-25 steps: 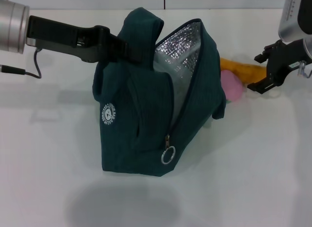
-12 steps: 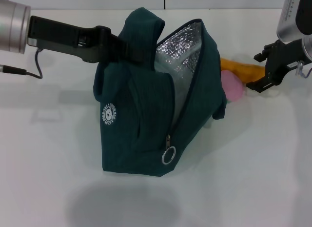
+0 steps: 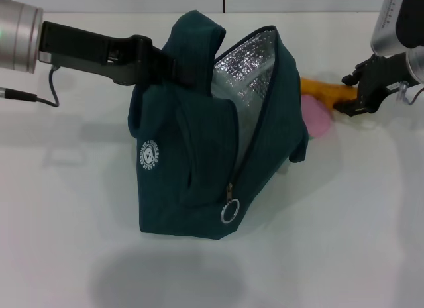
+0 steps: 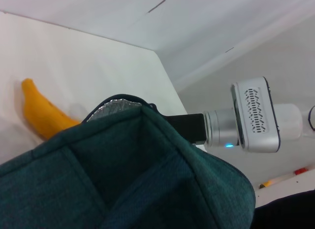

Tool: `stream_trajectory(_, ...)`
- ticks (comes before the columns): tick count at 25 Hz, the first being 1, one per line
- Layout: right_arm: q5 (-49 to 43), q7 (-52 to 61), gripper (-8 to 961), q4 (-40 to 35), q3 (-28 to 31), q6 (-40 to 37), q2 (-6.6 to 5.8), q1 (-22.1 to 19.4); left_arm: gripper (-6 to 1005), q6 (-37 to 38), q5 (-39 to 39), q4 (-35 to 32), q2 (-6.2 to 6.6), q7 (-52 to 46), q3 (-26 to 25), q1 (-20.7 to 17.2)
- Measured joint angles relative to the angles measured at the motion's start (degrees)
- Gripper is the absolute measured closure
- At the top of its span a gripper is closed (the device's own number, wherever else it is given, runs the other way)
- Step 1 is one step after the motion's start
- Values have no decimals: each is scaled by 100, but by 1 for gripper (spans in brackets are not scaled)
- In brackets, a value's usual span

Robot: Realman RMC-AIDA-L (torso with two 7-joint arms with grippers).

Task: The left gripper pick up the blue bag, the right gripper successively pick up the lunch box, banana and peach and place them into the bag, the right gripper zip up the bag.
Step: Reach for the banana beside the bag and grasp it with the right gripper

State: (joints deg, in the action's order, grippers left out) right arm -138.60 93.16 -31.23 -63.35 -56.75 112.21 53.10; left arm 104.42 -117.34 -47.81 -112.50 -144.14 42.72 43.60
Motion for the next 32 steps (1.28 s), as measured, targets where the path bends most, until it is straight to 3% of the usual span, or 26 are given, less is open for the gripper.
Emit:
stream_trajectory(5,3,6,455,-8,5,-4,10,1,959,14,-8,0,0,-3,0,0)
stream_trajectory(15,169,7,478,-236,92,-280,-60,-60,959,36,-4,0,1,-7,0,-11)
stream_trajectory(23,449,4,484,-1342,1220,-1052,-51,-512,959,36,1,0,18,-12,-14,-34)
stream_trajectory(27,1103,-16,487,-1515,1571,-1446,-208,-688,959,36,3,0,18,-18,-5,-34)
stream_trajectory(32,1711,-28,653,-1516,1580,-1644,-371,-853,959,40,3,0,13,-18,0,-21)
